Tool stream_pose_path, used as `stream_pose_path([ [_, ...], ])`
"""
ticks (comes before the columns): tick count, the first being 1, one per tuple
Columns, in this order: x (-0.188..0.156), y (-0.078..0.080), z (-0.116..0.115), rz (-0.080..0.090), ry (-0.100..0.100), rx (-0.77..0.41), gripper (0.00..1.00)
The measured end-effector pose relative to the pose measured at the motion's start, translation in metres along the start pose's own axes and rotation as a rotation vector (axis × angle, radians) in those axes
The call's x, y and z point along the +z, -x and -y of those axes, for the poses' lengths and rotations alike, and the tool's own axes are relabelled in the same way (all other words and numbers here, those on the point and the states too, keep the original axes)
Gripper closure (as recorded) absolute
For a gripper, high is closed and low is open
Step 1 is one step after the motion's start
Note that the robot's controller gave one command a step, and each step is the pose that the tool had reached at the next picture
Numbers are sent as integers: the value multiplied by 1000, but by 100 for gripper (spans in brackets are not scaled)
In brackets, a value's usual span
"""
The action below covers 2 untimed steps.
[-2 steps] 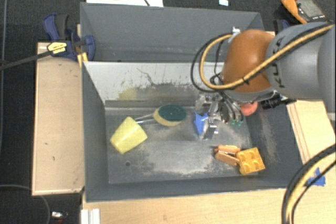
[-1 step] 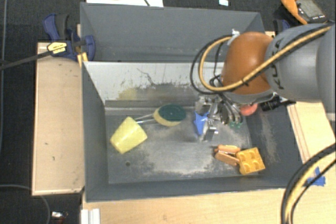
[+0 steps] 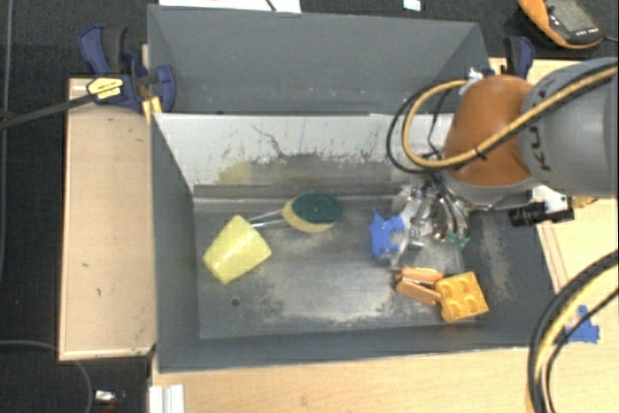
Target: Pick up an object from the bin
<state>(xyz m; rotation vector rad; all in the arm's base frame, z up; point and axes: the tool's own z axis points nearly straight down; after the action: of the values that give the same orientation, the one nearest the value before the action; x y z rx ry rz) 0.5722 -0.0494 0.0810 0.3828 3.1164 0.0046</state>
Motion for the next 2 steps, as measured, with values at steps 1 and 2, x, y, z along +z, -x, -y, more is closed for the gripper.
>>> stream_pose_path([
  [1,4,7,43,2,-1,38,0],
  [2,10,-35,30,-3,-2,86,0],
])
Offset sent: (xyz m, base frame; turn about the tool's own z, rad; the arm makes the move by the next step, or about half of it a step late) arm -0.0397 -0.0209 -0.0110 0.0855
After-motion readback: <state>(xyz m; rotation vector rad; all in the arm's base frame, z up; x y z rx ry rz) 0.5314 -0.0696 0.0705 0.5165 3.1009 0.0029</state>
